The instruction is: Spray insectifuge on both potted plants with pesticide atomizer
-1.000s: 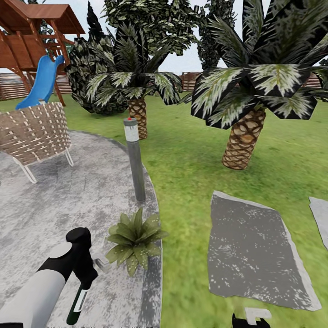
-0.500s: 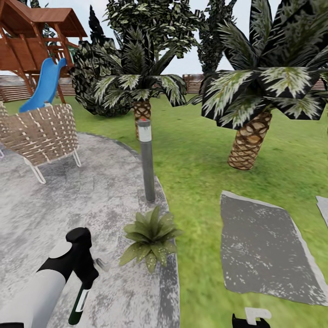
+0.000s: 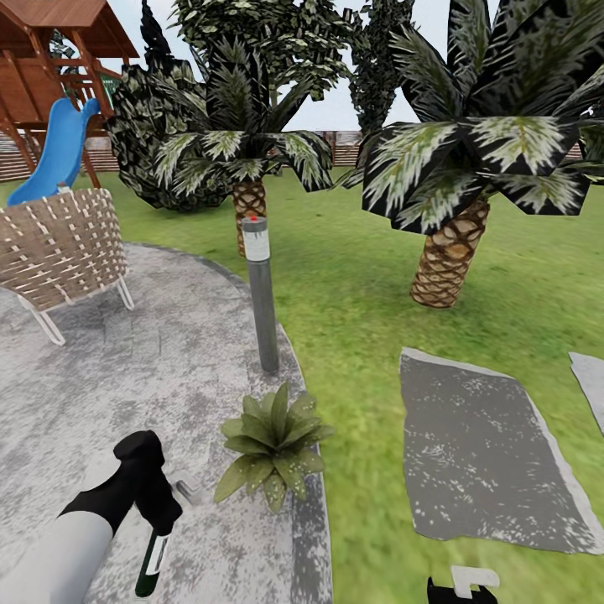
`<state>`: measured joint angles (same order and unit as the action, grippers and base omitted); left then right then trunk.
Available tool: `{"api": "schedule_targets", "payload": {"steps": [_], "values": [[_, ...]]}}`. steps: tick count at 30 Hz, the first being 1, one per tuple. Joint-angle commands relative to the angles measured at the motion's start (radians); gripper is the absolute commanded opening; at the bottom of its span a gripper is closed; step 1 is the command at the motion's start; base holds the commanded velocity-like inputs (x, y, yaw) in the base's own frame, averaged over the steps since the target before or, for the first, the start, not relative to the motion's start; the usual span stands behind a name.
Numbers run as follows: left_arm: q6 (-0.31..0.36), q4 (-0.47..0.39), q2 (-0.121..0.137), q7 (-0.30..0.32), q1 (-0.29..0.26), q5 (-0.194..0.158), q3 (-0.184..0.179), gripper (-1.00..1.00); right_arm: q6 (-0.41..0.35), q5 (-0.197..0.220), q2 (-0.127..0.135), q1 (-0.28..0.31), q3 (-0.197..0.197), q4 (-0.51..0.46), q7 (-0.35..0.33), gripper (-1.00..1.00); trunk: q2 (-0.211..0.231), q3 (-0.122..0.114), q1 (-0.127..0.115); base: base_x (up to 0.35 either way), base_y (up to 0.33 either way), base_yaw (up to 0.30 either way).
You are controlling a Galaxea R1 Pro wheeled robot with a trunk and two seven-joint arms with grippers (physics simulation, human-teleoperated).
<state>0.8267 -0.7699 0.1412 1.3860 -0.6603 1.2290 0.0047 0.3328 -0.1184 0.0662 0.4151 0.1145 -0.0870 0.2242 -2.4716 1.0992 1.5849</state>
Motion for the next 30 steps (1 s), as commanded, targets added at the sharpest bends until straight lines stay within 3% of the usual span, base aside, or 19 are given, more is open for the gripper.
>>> {"api": "schedule_targets", "payload": {"steps": [1, 4, 8, 10, 12, 14, 16, 24, 30], "values": [[0.008, 0.0, 0.001, -0.009, 0.003, -0.004, 0.004, -1.0, 0.003, -0.01, 0.0, 0.001, 0.008, 0.001, 0.003, 1.0, 0.0, 0.001, 0.0, 0.0, 0.0, 0.0], [0.004, -0.001, 0.0, -0.086, 0.023, -0.027, 0.011, -1.0, 0.002, -0.01, 0.0, 0.001, 0.008, 0.002, 0.002, 1.0, 0.0, 0.001, 0.0, 0.0, 0.0, -0.117], [-0.079, 0.003, -0.001, -0.126, 0.046, -0.103, 0.013, -1.0, 0.002, -0.01, -0.002, 0.001, 0.008, 0.003, 0.002, 1.0, 0.0, 0.001, 0.0, 0.0, 0.0, -0.126], [-0.134, 0.003, 0.003, -0.138, 0.053, -0.141, 0.045, -1.0, 0.002, -0.01, -0.002, 0.001, 0.008, 0.003, 0.002, 1.0, 0.0, 0.001, 0.0, 0.0, 0.0, -0.016], [-0.182, 0.004, 0.005, -0.16, 0.055, -0.163, 0.115, -1.0, 0.002, -0.01, -0.003, 0.001, 0.008, 0.003, 0.002, 1.0, 0.0, 0.001, 0.0, -0.003, 0.003, -0.005], [-0.242, 0.005, 0.006, -0.184, 0.057, -0.17, 0.161, -1.0, 0.002, -0.01, -0.004, 0.001, 0.008, 0.003, 0.002, 1.0, 0.0, 0.001, 0.0, -0.075, 0.101, -0.002], [-0.275, 0.006, 0.006, -0.197, 0.059, -0.171, 0.18, -1.0, 0.002, -0.01, -0.005, 0.001, 0.008, 0.003, 0.002, 1.0, 0.0, 0.001, 0.0, -0.159, 0.229, -0.001], [-0.287, 0.006, -0.003, -0.207, 0.062, -0.163, 0.183, -1.0, 0.003, -0.009, -0.005, 0.001, 0.008, 0.003, 0.003, 1.0, 0.0, 0.001, 0.0, -0.134, 0.282, -0.008], [-0.287, 0.005, -0.012, -0.205, 0.084, -0.175, 0.182, -1.0, 0.003, -0.009, -0.005, 0.001, 0.008, 0.003, 0.003, 1.0, 0.0, 0.001, 0.0, -0.015, 0.034, -0.235]]}}
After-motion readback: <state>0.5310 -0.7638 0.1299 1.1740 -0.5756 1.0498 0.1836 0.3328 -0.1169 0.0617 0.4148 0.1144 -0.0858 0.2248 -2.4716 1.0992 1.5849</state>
